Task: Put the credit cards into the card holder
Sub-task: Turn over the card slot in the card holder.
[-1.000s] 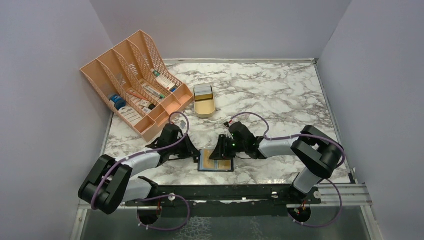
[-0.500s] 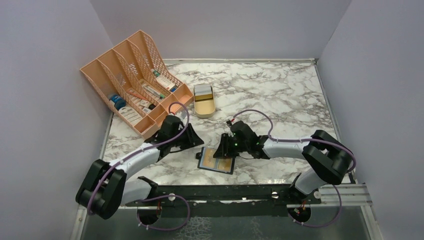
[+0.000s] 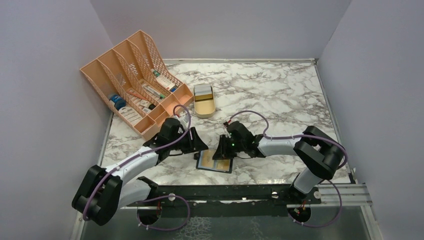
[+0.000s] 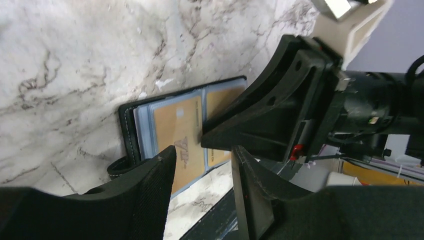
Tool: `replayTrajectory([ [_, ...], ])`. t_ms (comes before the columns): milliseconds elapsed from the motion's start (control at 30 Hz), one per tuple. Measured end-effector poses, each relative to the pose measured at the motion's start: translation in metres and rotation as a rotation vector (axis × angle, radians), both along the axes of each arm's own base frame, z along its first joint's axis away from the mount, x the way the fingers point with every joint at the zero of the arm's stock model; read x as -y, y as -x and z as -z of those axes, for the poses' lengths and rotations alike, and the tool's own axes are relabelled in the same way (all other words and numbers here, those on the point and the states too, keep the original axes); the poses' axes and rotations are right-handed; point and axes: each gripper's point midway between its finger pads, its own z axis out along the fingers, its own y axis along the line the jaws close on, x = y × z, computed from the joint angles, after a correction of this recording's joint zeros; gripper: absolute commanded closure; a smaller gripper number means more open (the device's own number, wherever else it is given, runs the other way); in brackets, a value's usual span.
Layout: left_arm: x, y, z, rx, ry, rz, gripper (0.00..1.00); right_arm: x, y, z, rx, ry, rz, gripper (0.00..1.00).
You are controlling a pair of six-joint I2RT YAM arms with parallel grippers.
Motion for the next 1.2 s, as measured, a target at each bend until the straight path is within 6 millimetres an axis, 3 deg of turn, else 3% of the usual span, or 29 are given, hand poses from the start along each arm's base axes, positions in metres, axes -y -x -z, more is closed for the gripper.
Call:
replayTrajectory([
  [200, -0.004, 0.015, 0.021, -0.069, -0.017, 0.01, 0.48, -0.003, -0.003, 0.003, -0.006, 0.006, 0.0, 0.87],
  [467, -0.004, 0.015, 0.033, -0.097, -0.033, 0.01, 0.45, -0.003, -0.003, 0.004, -0.007, 0.009, 0.0, 0.88],
  [1200, 0.001, 0.011, 0.041, -0.1, 0.012, -0.014, 0.45, -0.003, -0.003, 0.004, -0.007, 0.009, 0.0, 0.89],
])
